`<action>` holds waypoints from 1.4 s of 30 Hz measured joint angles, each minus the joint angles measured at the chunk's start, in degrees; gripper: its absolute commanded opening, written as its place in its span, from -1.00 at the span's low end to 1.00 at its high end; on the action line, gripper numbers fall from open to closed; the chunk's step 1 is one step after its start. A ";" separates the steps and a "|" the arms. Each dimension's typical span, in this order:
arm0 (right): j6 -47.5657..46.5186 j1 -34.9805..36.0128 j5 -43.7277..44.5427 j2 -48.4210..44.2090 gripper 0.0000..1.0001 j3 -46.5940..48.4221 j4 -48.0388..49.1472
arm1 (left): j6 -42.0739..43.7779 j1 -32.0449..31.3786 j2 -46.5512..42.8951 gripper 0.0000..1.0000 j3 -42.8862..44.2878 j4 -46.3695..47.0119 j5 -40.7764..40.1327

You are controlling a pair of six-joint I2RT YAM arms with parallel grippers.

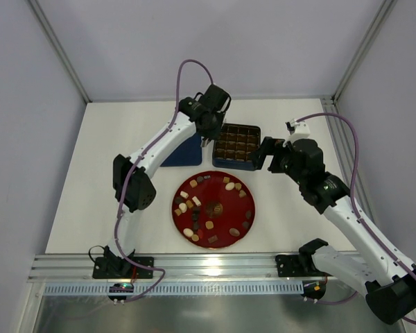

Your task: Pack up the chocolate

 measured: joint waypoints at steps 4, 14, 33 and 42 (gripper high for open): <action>-0.17 0.00 0.07 0.00 0.99 0.00 0.00 | 0.00 0.02 0.85 -0.57 0.00 0.02 -0.02; -0.39 0.00 0.11 0.00 0.99 0.00 0.00 | 0.22 0.20 2.08 -0.33 0.00 0.72 -0.02; -0.42 0.00 0.13 0.00 0.99 0.00 0.00 | 1.01 0.22 2.03 -0.26 0.22 1.20 0.02; -0.66 0.00 0.74 -0.02 0.99 0.00 0.00 | 0.15 0.22 -1.20 -0.28 -0.72 1.33 1.97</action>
